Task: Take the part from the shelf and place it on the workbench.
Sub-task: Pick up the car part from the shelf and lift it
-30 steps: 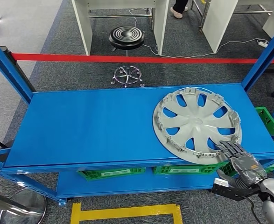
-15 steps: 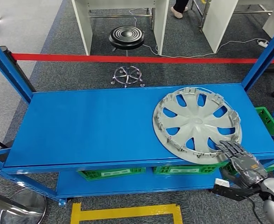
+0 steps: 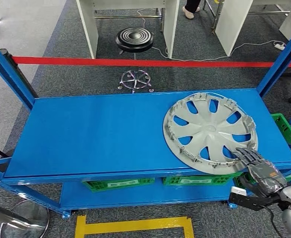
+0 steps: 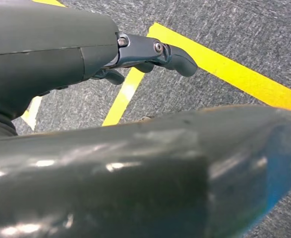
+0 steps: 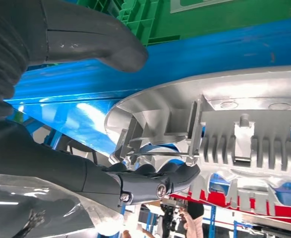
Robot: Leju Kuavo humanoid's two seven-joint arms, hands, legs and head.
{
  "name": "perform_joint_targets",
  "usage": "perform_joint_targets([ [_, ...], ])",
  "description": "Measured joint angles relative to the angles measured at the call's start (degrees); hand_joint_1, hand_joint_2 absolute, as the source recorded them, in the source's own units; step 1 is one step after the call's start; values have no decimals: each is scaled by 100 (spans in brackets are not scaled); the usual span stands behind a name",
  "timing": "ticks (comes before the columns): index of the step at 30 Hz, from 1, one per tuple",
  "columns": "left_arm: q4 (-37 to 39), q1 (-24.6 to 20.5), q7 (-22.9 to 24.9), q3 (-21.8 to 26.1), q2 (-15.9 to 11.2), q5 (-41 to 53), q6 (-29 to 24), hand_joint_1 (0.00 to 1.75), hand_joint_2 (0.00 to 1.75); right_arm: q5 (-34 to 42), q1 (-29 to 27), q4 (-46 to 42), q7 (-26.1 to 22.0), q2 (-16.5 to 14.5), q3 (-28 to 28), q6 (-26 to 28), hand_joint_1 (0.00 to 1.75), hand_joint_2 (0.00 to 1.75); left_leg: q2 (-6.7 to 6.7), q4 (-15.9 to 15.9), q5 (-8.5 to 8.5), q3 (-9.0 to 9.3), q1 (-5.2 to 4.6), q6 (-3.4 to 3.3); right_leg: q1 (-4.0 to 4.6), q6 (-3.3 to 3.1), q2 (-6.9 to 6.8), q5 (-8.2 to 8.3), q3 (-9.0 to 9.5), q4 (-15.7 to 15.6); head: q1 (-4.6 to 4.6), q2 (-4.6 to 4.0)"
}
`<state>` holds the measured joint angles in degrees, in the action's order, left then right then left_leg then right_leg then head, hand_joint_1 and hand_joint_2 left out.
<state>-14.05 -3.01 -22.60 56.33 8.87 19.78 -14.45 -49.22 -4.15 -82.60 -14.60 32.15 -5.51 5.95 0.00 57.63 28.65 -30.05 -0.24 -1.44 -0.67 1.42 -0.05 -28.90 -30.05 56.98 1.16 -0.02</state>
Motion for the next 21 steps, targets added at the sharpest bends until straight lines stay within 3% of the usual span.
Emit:
perform_joint_targets([
  [5,0,0,8,0,-2,6,-15,0,0,0,-3,7,0,5,12,2,0,175,0,0,0,0,0,0,0,0,0,0,0,0,0,0],
  [9,0,0,45,0,-8,21,-15,0,0,0,-73,15,-10,53,116,23,169,175,0,0,0,-1,0,0,0,0,0,0,-1,0,0,0],
  [21,1,-7,43,0,-11,17,-29,0,0,44,-98,-61,-108,156,264,43,175,175,-3,0,0,0,0,0,0,0,-4,0,1,0,-1,0],
])
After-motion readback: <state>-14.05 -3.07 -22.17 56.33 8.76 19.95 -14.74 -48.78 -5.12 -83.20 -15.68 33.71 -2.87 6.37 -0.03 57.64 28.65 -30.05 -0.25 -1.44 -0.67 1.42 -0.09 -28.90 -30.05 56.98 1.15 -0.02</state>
